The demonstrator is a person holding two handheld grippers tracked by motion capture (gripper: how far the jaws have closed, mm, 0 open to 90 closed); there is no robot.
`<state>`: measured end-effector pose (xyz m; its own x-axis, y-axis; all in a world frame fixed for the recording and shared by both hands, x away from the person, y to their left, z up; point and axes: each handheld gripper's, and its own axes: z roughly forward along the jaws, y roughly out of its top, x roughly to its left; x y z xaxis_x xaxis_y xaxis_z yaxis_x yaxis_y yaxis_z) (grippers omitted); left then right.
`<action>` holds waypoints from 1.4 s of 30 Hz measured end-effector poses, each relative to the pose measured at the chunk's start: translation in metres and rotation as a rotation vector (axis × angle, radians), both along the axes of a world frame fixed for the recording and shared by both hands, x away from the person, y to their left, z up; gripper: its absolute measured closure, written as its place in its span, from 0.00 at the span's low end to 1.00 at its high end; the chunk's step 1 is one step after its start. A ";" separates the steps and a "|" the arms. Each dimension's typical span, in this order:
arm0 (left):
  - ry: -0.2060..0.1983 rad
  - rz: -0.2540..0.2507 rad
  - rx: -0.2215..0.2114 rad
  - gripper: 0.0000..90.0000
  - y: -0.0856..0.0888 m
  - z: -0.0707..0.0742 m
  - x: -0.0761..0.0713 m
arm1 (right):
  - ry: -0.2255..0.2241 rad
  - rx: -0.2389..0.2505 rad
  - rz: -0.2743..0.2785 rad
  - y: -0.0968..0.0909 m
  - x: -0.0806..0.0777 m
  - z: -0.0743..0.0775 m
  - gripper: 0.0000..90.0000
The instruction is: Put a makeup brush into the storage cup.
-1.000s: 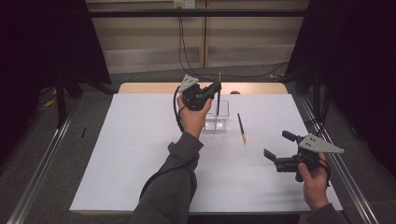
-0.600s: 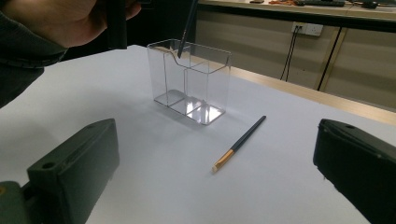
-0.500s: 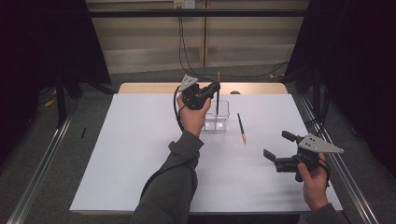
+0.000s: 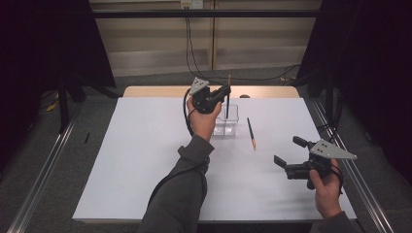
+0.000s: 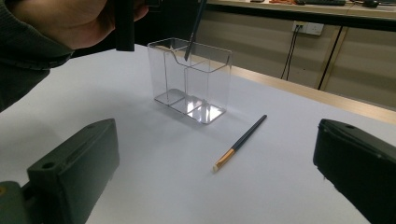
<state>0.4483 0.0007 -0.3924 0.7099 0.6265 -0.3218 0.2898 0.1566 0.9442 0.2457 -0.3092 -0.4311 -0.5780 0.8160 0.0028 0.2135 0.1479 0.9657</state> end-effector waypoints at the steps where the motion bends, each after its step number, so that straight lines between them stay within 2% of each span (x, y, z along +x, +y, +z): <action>1: -0.002 -0.002 0.011 0.93 0.000 0.000 0.000 | -0.002 -0.001 0.000 0.000 0.000 0.000 0.00; 3: -0.002 -0.005 0.003 0.93 -0.002 0.000 0.001 | -0.003 0.006 -0.003 0.001 0.000 0.000 0.00; 6: -0.004 -0.017 0.017 0.93 -0.003 0.000 0.001 | -0.003 -0.002 0.000 0.000 0.000 0.000 0.00; 7: 0.001 -0.007 -0.001 0.93 -0.005 0.000 0.001 | 0.000 0.002 -0.004 0.000 0.000 0.000 0.00; 11: 0.001 -0.003 0.002 0.93 -0.006 -0.001 0.002 | -0.002 0.005 -0.002 0.000 0.000 0.000 0.00; 18: -0.007 -0.010 0.029 0.93 -0.006 -0.004 0.003 | 0.002 0.001 0.002 0.002 0.000 -0.001 0.00; 21: -0.001 -0.003 0.015 0.93 -0.008 -0.005 0.003 | -0.003 0.003 0.002 0.002 0.000 0.000 0.00; 29: -0.001 0.009 0.024 0.93 -0.007 -0.008 0.005 | 0.001 0.000 0.006 0.000 0.000 0.000 0.00; 30: -0.006 0.000 0.040 0.93 -0.005 -0.008 0.006 | 0.001 0.000 0.005 0.000 0.000 0.000 0.00; 32: -0.003 0.010 0.041 0.93 -0.005 -0.008 0.006 | 0.000 0.003 0.008 0.000 0.000 0.000 0.00; 33: 0.001 0.014 0.019 0.93 -0.007 -0.008 0.005 | -0.003 0.001 0.004 0.000 0.000 0.000 0.00; 35: -0.001 0.010 0.033 0.93 -0.006 -0.009 0.005 | -0.003 0.001 0.004 0.000 0.000 0.000 0.00; 42: 0.004 0.014 0.028 0.93 -0.007 -0.011 0.004 | -0.001 0.001 0.003 0.001 0.000 0.000 0.00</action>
